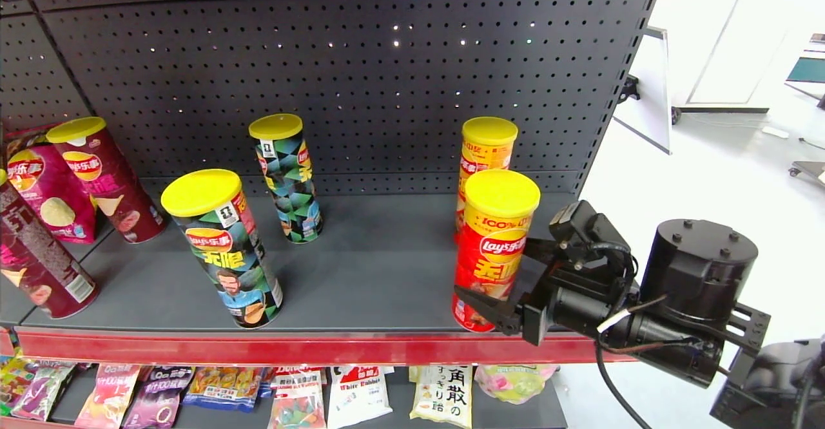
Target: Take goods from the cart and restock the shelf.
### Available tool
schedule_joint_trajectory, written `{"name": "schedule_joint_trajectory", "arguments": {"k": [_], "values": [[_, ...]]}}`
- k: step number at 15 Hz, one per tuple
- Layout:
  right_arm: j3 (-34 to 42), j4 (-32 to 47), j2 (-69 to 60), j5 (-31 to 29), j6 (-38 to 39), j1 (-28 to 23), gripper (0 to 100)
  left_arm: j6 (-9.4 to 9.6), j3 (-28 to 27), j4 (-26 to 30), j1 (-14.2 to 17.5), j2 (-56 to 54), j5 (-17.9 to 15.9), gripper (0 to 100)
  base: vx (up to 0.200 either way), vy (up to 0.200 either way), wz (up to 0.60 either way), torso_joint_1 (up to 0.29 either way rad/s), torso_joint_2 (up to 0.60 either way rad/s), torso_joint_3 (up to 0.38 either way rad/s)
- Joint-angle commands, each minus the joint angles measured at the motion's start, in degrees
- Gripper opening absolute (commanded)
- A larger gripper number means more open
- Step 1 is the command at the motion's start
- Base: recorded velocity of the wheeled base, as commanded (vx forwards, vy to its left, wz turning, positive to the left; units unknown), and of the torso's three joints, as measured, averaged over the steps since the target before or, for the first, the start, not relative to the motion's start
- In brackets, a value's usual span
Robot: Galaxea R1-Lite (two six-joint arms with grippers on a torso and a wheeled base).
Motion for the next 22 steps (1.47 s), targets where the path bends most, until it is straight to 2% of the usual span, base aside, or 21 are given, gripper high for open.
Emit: {"name": "schedule_joint_trajectory", "arguments": {"k": [1,9,13,18,19,22], "values": [[1.5,0.3,-2.9,0.0,0.2,-0.1,100,0.02,0.0,0.0,0.0,0.0,0.0,100,0.000,0.000,0.00,0.000,0.00,0.000],[3.7,0.7,-5.5,0.1,0.9,-0.5,100,0.02,0.0,0.0,0.0,0.0,0.0,100,0.000,0.000,0.00,0.000,0.00,0.000],[3.9,9.4,-10.6,1.7,1.7,-1.3,100,0.02,0.0,0.0,0.0,0.0,0.0,100,0.000,0.000,0.00,0.000,0.00,0.000],[3.9,15.5,-15.4,1.7,1.5,-1.7,100,0.02,0.0,0.0,0.0,0.0,0.0,100,0.000,0.000,0.00,0.000,0.00,0.000],[3.9,20.5,-18.3,1.7,1.4,-3.0,100,-0.07,0.0,0.0,0.0,0.0,0.0,100,0.000,0.000,0.00,0.000,0.00,0.000],[3.9,26.2,-22.5,3.5,2.2,-4.3,100,0.02,0.0,0.0,0.0,0.0,0.0,100,0.000,0.000,0.00,0.000,0.00,0.000]]}}
